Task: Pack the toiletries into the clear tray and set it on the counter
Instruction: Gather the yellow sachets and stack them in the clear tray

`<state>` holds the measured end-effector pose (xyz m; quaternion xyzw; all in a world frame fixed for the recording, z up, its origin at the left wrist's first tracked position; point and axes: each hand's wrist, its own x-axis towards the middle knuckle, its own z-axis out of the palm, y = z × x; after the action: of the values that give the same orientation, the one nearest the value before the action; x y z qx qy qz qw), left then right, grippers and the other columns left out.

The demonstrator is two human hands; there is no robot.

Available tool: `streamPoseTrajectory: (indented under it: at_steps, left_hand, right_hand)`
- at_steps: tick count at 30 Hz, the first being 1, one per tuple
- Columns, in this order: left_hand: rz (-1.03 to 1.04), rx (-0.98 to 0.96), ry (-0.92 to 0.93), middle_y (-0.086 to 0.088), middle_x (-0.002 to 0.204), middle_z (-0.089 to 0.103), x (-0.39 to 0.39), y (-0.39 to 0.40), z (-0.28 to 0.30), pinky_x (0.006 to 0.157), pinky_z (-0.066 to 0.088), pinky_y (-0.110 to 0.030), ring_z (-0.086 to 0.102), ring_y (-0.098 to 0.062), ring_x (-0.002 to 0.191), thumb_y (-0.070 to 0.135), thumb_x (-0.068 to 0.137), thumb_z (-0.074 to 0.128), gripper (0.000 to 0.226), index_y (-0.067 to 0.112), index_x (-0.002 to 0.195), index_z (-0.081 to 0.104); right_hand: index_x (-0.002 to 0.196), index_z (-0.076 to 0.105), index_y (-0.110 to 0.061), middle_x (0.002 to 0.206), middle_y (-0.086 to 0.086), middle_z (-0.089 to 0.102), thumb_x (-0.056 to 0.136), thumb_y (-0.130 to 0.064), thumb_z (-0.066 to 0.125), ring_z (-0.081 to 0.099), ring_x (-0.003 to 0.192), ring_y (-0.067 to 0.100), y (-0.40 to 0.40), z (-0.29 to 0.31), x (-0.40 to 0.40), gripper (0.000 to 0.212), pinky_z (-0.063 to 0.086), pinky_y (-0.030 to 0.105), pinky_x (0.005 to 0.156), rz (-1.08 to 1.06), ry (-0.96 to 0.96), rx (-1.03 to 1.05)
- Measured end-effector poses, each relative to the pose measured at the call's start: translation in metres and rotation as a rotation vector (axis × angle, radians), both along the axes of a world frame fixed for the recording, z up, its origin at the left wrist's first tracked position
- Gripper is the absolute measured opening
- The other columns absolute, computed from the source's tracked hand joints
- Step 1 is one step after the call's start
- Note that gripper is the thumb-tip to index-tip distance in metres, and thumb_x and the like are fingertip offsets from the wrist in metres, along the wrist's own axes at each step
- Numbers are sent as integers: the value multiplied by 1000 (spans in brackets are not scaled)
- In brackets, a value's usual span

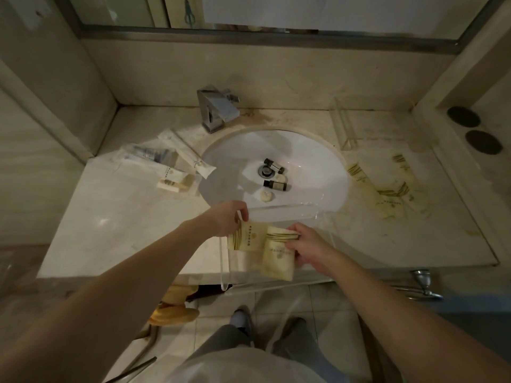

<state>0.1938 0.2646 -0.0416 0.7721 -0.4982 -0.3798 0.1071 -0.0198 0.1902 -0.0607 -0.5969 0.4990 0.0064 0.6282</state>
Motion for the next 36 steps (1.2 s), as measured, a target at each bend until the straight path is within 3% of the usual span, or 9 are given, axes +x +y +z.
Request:
streamPoseTrajectory:
  at_steps: [5, 10, 13, 16, 21, 24, 31, 36]
  left_hand:
    - [-80, -63, -121, -7, 101, 64, 0, 5, -7, 75, 54, -33, 59, -23, 89, -1, 84, 47, 26, 14, 99, 62]
    - [-259, -63, -250, -6, 100, 67, -3, 12, -11, 75, 52, -34, 61, -25, 93, 8, 82, 56, 22, 18, 101, 62]
    - [-362, -85, -336, -7, 99, 66, -5, 18, -13, 75, 51, -36, 60, -26, 94, 8, 79, 55, 21, 16, 97, 61]
    - [-401, -165, -398, -8, 98, 66, -6, 24, -17, 76, 50, -37, 60, -28, 94, 5, 79, 53, 19, 13, 95, 60]
    - [-425, -253, -621, 1, 101, 69, -3, 34, -28, 93, 35, -36, 57, -25, 104, 11, 79, 54, 30, 21, 107, 58]
    - [-356, -287, -651, 0, 98, 69, -2, 35, -28, 91, 35, -38, 57, -27, 102, 9, 79, 56, 29, 20, 106, 58]
    - [-315, -324, -672, -3, 99, 63, -4, 35, -28, 85, 40, -39, 56, -27, 99, 8, 77, 63, 33, 20, 108, 60]
    - [-348, -281, -680, -5, 106, 55, -5, 36, -26, 88, 38, -38, 51, -28, 103, 10, 82, 59, 34, 23, 114, 60]
  right_hand:
    - [103, 62, -14, 96, 2, 65, 87, 1, 54, 62, 90, 20, 1, 8, 6, 23, 50, 32, 79, 267, -13, -209]
    - [124, 59, -13, 125, 6, 61, 84, -4, 61, 58, 115, 20, 19, 8, 31, 41, 50, 35, 97, 599, 110, -266]
    - [118, 60, -18, 125, 4, 61, 81, -6, 61, 59, 111, 21, 34, 4, 44, 38, 52, 39, 93, 695, 132, -346]
    - [120, 59, -18, 123, 1, 54, 81, -12, 66, 54, 108, 20, 43, 3, 51, 40, 44, 29, 87, 769, 141, -560]
    - [111, 58, -19, 115, 1, 57, 80, -26, 66, 48, 107, 20, 44, -2, 42, 32, 37, 30, 83, 814, 149, -869]
    - [111, 64, -20, 115, -1, 60, 87, -21, 58, 48, 110, 19, 41, -5, 34, 24, 37, 30, 90, 783, 99, -855]
    - [121, 60, -21, 119, 3, 51, 87, -14, 57, 42, 114, 22, 50, -10, 34, 35, 37, 36, 97, 808, 114, -949]
    - [106, 56, -18, 112, 2, 53, 80, -25, 64, 47, 108, 23, 51, -14, 39, 28, 36, 35, 92, 751, 157, -1066]
